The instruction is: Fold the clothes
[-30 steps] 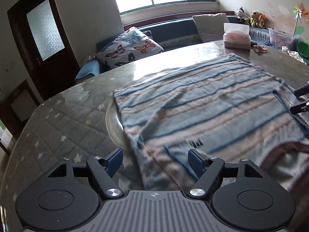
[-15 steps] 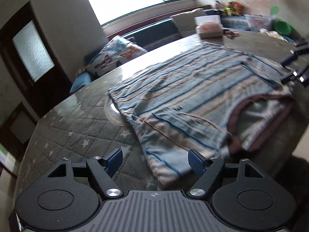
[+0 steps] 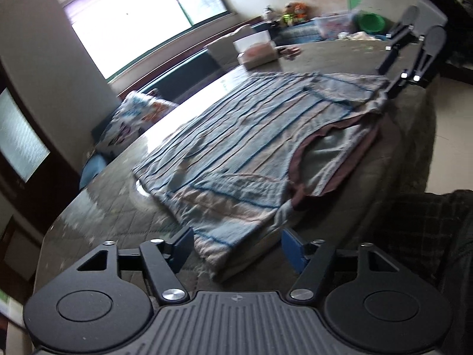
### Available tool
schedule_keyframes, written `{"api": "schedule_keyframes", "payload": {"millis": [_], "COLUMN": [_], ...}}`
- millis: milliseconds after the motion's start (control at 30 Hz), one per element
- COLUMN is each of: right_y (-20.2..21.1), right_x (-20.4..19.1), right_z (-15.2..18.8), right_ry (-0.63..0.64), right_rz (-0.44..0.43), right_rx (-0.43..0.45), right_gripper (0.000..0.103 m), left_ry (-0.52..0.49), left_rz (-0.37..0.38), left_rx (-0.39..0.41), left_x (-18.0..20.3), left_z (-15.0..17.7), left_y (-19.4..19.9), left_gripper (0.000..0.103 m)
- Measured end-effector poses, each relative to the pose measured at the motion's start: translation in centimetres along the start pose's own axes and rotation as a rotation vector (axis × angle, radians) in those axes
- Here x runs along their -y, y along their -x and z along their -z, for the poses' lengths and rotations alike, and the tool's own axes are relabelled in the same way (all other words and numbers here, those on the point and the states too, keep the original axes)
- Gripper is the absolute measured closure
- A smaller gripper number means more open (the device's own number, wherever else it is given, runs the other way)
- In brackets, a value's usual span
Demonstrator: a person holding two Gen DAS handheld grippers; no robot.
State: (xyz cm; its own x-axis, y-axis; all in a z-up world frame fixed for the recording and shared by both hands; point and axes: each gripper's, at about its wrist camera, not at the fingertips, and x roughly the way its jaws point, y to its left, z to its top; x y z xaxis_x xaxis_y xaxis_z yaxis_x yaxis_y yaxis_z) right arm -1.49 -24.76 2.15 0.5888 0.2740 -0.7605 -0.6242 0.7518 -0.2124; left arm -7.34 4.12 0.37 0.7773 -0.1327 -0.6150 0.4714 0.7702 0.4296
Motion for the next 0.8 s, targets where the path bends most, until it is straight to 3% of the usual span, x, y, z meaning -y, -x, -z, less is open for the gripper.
{"api": "schedule_keyframes", "payload": {"millis": [200,333,367,500,567,600,633,667,800], "right_y": [-0.9,-1.3,-1.3,-1.3,-1.4,-1.5,-1.5,-1.6,-1.6], "right_x": [0.1,0.6,0.7,1.0,1.1,1.2,1.3,1.4,1.7], "right_z": [0.1,0.2,0.2,0.2,0.1,0.0,-0.1,-0.2,-0.5], "right_ry": [0.059,0.041,0.035,0.022,0.017,0.013,0.01,0.006,-0.007], "right_rz": [-0.009,-0.037,-0.043,-0.06,-0.069,-0.074,-0.073,-0.072,-0.068], "right_rx": [-0.012,-0.021,-0.023,-0.027,-0.03,-0.033,-0.032,-0.032,-0.03], "right_gripper": [0.047,0.05,0.055,0.062,0.074,0.078,0.08,0.087,0.089], "left_ry": [-0.074,-0.118,-0.126,-0.13,-0.12,-0.115,-0.11,-0.105,-0.085], "left_rz": [0.046,0.093,0.102,0.15,0.15,0.151,0.151,0.151,0.152], "left_rx": [0.001,-0.034,-0.043,-0.057,-0.061,-0.063,-0.065,-0.066,-0.074], "left_x": [0.4,0.3,0.3,-0.5,-0.6,-0.6,-0.7,-0.7,-0.9], "left_z": [-0.2,-0.2,-0.1,-0.3,-0.4,-0.4,-0.4,-0.4,-0.5], "left_y": [-0.7,-1.9,-2.2,-3.0,-3.0,-3.1,-3.1,-3.2,-3.4], "left_gripper": [0.054,0.054,0.054,0.057,0.061,0.07,0.086,0.091,0.094]}}
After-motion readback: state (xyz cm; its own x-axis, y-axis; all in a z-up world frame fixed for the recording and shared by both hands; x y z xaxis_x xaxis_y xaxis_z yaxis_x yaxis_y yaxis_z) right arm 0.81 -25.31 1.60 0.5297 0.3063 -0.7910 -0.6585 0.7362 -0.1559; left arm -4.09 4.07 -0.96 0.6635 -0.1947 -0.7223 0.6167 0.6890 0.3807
